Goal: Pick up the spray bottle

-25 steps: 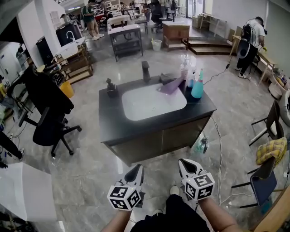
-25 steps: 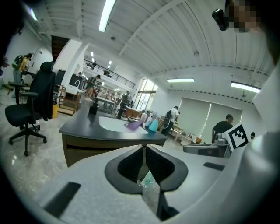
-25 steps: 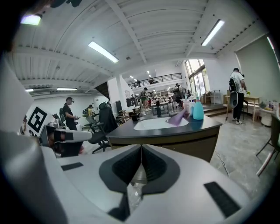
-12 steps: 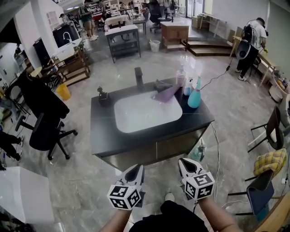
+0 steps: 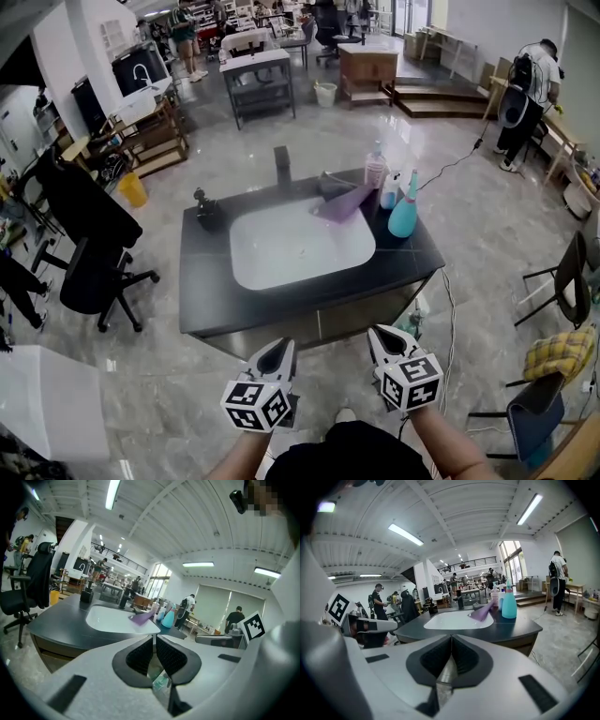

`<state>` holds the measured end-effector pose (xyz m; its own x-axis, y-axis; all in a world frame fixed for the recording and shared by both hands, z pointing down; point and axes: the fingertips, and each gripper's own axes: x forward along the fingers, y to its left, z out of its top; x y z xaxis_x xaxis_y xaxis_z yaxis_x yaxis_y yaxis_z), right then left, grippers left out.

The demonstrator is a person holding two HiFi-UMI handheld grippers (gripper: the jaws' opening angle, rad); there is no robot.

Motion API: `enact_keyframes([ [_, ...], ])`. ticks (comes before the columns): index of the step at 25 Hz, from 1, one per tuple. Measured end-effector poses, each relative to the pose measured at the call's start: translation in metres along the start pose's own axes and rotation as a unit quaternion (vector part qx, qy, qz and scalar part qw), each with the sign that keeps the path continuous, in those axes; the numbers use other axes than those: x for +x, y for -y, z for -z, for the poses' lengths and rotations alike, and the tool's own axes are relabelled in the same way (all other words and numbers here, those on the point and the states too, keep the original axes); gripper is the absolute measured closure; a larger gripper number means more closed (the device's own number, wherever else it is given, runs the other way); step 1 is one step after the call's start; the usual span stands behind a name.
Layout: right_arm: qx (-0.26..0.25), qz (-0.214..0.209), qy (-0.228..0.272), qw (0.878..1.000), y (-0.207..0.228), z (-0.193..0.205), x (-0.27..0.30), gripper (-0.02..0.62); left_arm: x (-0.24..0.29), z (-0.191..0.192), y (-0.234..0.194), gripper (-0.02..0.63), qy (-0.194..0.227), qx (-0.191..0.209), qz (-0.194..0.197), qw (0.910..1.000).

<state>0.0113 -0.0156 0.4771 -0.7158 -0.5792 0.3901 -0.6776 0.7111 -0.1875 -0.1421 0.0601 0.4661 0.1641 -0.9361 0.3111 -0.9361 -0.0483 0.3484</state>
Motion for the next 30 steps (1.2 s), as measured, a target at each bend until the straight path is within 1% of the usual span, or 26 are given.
enact_keyframes([
  [8, 0.001, 0.007, 0.005, 1.0, 0.045, -0.013, 0.012, 0.588, 0.041, -0.01, 0.012, 0.588, 0.005, 0.005, 0.002, 1.0],
  [13, -0.005, -0.001, 0.009, 1.0, 0.064, -0.021, 0.02, 0.588, 0.06, -0.014, 0.018, 0.588, 0.007, 0.006, -0.003, 0.9999],
  [20, -0.02, -0.011, 0.01, 1.0, 0.088, -0.026, 0.038, 0.588, 0.083, -0.018, 0.025, 0.588, 0.022, 0.006, -0.006, 0.9997],
  [27, -0.02, -0.013, -0.001, 1.0, 0.095, -0.028, 0.05, 0.588, 0.092, -0.017, 0.02, 0.588, 0.011, -0.003, -0.012, 0.9999],
  [30, -0.015, -0.006, -0.003, 1.0, 0.102, -0.032, 0.055, 0.588, 0.101, -0.022, 0.02, 0.588, 0.006, 0.003, -0.005, 1.0],
])
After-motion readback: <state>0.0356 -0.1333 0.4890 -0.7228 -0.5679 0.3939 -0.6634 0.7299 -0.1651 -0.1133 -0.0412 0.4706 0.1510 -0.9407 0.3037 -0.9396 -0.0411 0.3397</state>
